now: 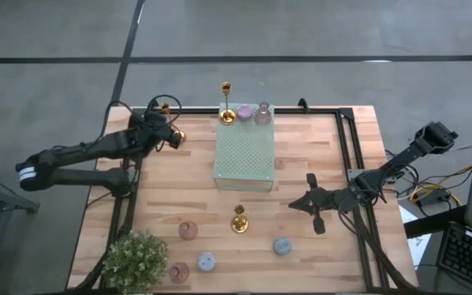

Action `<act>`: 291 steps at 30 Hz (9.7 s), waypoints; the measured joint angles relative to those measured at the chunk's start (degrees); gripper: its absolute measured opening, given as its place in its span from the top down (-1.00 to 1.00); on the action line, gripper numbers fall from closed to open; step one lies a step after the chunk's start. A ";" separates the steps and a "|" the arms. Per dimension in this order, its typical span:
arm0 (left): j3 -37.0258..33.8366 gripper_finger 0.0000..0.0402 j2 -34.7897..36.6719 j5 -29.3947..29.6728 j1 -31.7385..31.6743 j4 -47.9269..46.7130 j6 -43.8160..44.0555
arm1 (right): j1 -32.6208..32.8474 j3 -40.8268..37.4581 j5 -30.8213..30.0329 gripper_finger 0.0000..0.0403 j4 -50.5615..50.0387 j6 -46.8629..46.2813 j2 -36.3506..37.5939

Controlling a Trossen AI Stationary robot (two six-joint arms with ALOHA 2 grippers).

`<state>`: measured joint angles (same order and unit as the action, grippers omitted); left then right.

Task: Pick & Place candle stick holders
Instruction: Put the top metal gold candle holder on the shelf, then put the metal gold candle holder on the shelf

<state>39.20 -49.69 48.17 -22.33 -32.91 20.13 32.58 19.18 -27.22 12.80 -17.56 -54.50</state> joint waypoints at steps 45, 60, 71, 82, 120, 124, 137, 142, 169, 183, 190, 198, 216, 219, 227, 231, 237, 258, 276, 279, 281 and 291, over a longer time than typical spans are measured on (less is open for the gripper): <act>-0.27 0.88 -7.21 -7.44 -7.24 15.33 -7.16 | 0.02 0.00 0.00 0.96 -0.09 0.70 0.00; -0.27 0.90 -3.75 -20.37 -5.63 16.82 -9.03 | -0.01 0.00 0.04 0.96 -0.14 0.77 0.00; 0.04 0.90 4.05 -21.93 2.27 16.90 -7.52 | 0.00 0.00 0.04 0.96 -0.28 0.58 0.00; 2.42 0.89 7.95 -21.87 10.53 16.39 -5.19 | 0.04 -0.02 0.04 0.96 -0.26 0.57 0.00; 24.42 0.89 -14.20 -23.59 14.08 23.46 -11.86 | -0.01 -0.02 -1.44 0.96 -0.20 1.07 0.00; 27.62 0.88 -17.69 -23.58 13.86 23.18 -12.20 | 0.00 -0.02 -1.44 0.96 -0.24 1.07 -0.01; 29.11 0.87 -22.93 -23.01 11.91 22.05 -11.05 | 0.04 -0.08 -1.42 0.96 -0.52 1.04 0.00; 29.09 0.87 -23.48 -22.61 11.52 22.24 -11.81 | 0.04 -0.09 -1.42 0.96 -0.55 1.11 0.00; 29.02 0.86 -24.49 -22.13 10.14 22.78 -9.78 | -0.02 -0.11 -1.40 0.96 -0.50 1.15 0.00; 28.72 0.68 -25.55 -22.41 10.12 20.89 -10.11 | 0.00 -0.11 -1.38 0.96 -0.52 1.09 0.00; 28.89 0.42 -25.20 -22.55 10.26 20.79 -9.93 | 0.00 -0.26 -1.38 0.96 -0.52 1.02 0.00; 28.89 0.19 -23.23 -25.30 10.49 16.10 -9.47 | 0.04 -0.43 -1.34 0.96 -0.52 1.00 0.00; 27.76 0.11 -17.55 -32.59 18.05 4.81 -12.16 | 0.04 -0.55 -1.36 0.96 -0.52 0.58 0.00; 27.16 0.11 -17.55 -32.55 21.09 4.84 -11.76 | 0.02 -0.55 -1.36 0.96 -0.52 0.58 0.00; 27.08 0.11 -17.77 -32.06 28.85 4.93 -11.22 | 0.02 -0.55 -1.36 0.96 -0.51 0.37 -0.02; 27.08 0.11 -17.86 -30.82 32.53 4.96 -11.19 | 0.02 -0.55 -1.36 0.96 -0.52 0.37 0.00; 27.08 0.11 -18.01 -28.49 37.40 4.99 -10.79 | 0.02 -0.55 -1.36 0.96 -0.51 0.37 0.00; 26.97 0.10 -26.81 -27.26 49.63 8.73 -6.41 | 0.00 -0.52 -1.36 0.96 -0.46 0.02 -0.01; 26.95 0.10 -39.24 -22.54 49.43 19.15 -5.11 | 0.04 -0.48 -1.38 0.96 -0.22 0.04 0.00; 26.95 0.10 -39.84 -20.83 49.40 20.18 -5.16 | 0.04 -0.48 -1.38 0.96 -0.22 -0.01 0.00; 26.95 0.10 -40.24 -19.57 49.33 21.56 -5.12 | 0.04 -0.48 -1.38 0.96 -0.22 -0.01 0.00; 26.95 0.12 -42.00 -16.01 49.04 26.03 -5.14 | 0.02 -0.48 -1.38 0.96 -0.23 -0.01 0.00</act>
<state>66.15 -91.69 32.17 26.71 -6.89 14.99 32.60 18.70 -28.60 12.56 -17.56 -54.50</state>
